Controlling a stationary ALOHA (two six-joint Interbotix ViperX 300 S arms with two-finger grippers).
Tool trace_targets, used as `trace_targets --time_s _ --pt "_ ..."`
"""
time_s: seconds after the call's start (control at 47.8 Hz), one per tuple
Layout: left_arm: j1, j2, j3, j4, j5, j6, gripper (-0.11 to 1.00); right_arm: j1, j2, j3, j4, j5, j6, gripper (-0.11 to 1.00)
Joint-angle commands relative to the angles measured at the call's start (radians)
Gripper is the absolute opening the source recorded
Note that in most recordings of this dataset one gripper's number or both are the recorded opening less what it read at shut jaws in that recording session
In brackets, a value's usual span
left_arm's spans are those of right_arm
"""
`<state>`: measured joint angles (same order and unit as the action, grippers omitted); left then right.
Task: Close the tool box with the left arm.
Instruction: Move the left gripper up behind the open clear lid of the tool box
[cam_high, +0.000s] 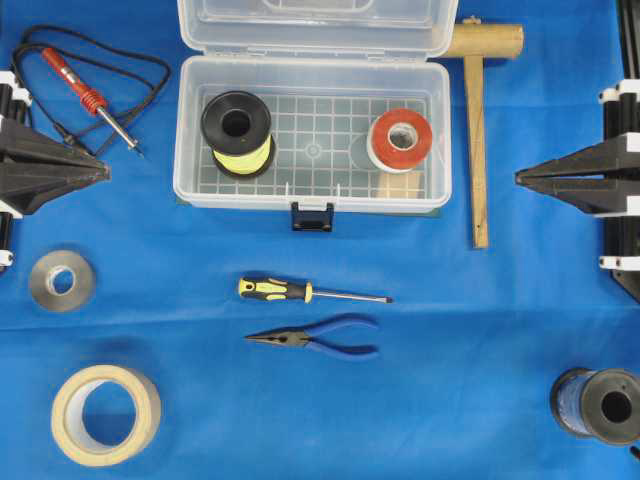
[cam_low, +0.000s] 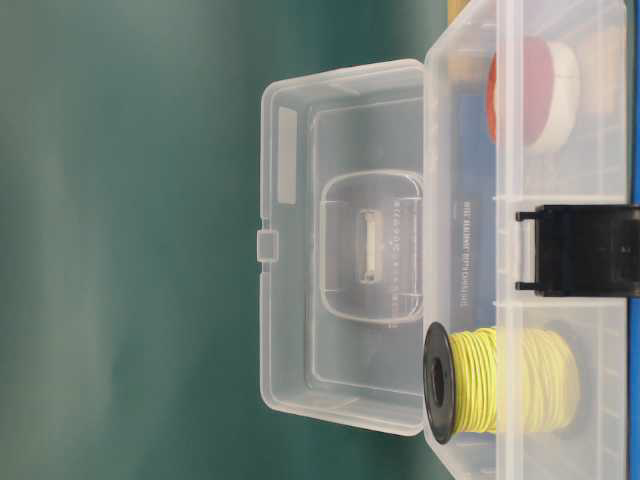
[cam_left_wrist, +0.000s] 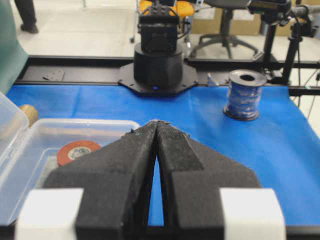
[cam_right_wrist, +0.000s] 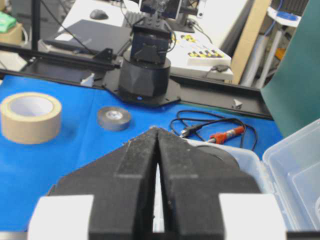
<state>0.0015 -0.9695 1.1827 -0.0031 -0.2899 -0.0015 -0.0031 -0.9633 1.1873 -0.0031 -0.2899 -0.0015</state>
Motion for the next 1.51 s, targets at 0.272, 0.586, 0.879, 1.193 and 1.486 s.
trace_targets --time_s 0.272,0.586,0.879,1.193,1.486 --pt "0.097 0.035 -0.137 -0.028 0.147 0.014 0.0 -0.015 0.012 -0.077 0.0 0.055 -0.002 0.0" --pt "0.304 0.161 -0.347 -0.026 0.374 0.121 0.01 -0.021 0.025 -0.072 0.002 0.074 -0.002 0.0" --pt "0.463 0.399 -0.525 -0.026 0.425 0.224 0.49 -0.021 0.035 -0.071 0.002 0.097 -0.002 0.0" --pt "0.649 0.687 -0.753 -0.011 0.535 0.229 0.91 -0.021 0.038 -0.069 0.002 0.13 -0.002 0.0" --pt "0.707 0.885 -0.879 -0.011 0.546 0.225 0.91 -0.034 0.044 -0.066 0.002 0.158 -0.002 0.0"
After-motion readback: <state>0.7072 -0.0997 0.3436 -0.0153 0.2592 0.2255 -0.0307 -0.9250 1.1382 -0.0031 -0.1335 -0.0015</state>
